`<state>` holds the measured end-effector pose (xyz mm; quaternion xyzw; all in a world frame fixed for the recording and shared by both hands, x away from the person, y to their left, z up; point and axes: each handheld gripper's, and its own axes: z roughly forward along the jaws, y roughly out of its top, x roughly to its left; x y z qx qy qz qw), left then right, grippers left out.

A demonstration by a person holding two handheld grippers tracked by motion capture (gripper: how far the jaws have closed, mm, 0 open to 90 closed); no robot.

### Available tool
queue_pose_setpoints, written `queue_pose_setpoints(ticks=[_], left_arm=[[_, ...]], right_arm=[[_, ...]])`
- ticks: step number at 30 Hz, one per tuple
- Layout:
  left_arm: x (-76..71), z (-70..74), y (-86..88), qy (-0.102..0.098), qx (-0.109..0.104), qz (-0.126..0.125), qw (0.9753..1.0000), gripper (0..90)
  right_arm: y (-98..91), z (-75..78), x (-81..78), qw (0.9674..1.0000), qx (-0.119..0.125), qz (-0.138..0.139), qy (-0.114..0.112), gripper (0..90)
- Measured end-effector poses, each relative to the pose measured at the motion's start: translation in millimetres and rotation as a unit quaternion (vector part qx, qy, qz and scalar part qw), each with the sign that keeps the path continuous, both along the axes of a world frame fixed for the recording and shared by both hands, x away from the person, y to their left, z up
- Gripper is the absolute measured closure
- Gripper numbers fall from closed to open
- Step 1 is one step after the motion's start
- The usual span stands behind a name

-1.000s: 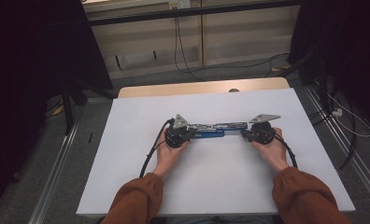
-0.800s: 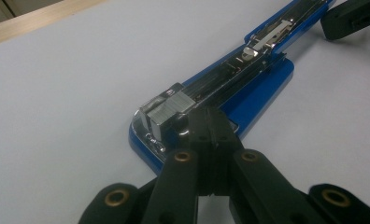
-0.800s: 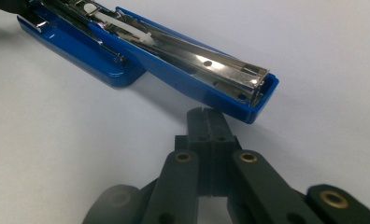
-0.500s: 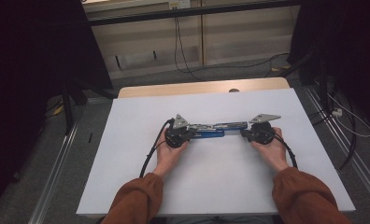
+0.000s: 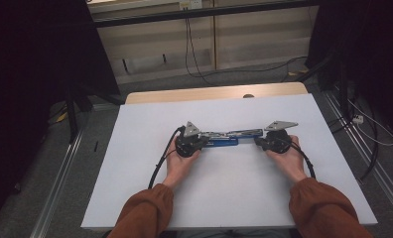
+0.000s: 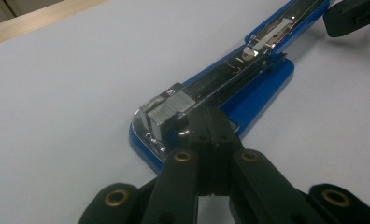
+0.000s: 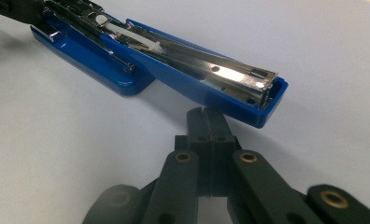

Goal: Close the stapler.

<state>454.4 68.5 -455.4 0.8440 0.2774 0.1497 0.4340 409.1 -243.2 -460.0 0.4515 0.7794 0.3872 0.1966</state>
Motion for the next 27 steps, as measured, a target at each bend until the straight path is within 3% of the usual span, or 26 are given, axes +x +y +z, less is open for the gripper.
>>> queue_pose_setpoints(ticks=[8,15,27], left_arm=[[0.0,0.0,0.0,0.000,0.000,0.000,1.0000,90.0],[0.0,-0.2,0.2,0.000,-0.001,0.000,1.0000,90.0],[0.2,-0.4,0.2,-0.001,-0.002,-0.001,1.0000,90.0]], right_arm=[[0.9,1.7,-0.3,0.9999,0.006,0.005,-0.008,90.0],[1.3,-2.1,0.7,0.9999,0.002,0.001,0.016,90.0],[6.0,-0.7,2.5,1.0000,-0.007,-0.001,-0.006,90.0]])
